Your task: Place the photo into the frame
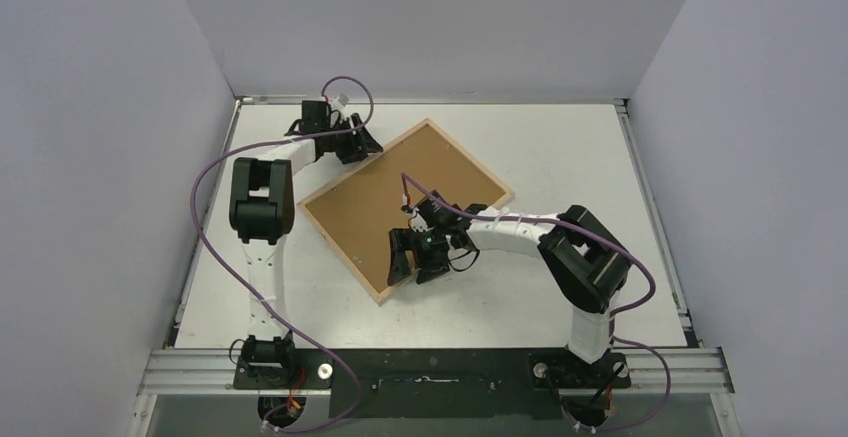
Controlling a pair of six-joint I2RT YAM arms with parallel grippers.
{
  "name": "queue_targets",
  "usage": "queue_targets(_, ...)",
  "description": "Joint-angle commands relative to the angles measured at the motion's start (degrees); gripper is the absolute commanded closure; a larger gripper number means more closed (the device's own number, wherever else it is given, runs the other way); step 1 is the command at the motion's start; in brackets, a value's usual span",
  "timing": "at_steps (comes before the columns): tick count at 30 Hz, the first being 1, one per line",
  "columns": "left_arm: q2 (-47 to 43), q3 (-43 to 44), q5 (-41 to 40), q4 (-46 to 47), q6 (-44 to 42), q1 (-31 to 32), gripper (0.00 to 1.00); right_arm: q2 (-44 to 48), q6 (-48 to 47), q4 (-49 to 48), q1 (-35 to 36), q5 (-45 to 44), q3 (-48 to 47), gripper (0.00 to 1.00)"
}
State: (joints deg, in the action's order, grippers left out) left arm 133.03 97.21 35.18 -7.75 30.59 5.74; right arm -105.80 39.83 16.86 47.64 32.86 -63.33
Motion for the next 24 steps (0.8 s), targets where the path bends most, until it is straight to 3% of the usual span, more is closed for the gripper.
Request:
queue_targets(1,-3.19,2.01,13.03,-17.58,-0.75,4.66,0.47,0.52,-9.33,-7.19,-1.27,-6.81,-1.31,0.18)
queue_targets(5,-9.77,3.98,7.23,-25.06,-3.91,-0.46,0.37,8.18,-18.42,-0.12,-2.56,-4.99,1.86,0.17)
queue_targets(10,-17.83,0.88,2.62,-25.42,-1.88,-4.15,0.29,10.71,-22.35,3.16,-2.55,-2.42,-1.19,0.17)
queue_targets(14,-24.44,-2.33,-5.47,-30.14,-3.02,-5.25,0.25,7.06,-19.05,-1.15,-2.10,-2.46,-6.74,0.19)
queue_targets(18,-32.80,-10.71,-16.30,-33.78,-4.54,-7.53,0.23,0.52,-10.21,-9.61,-1.13,-2.93,-11.62,0.30)
queue_targets(22,-41.28,-21.96,-18.74,-34.04,-3.44,-8.80,0.23,-7.54,-4.98,-11.16,1.21,-2.56,-18.45,0.44)
queue_targets(24,-44.68,-27.14,-17.66,-33.98,-0.87,-9.63,0.28,-9.83,-3.73,-11.45,2.60,-2.54,-20.29,0.46)
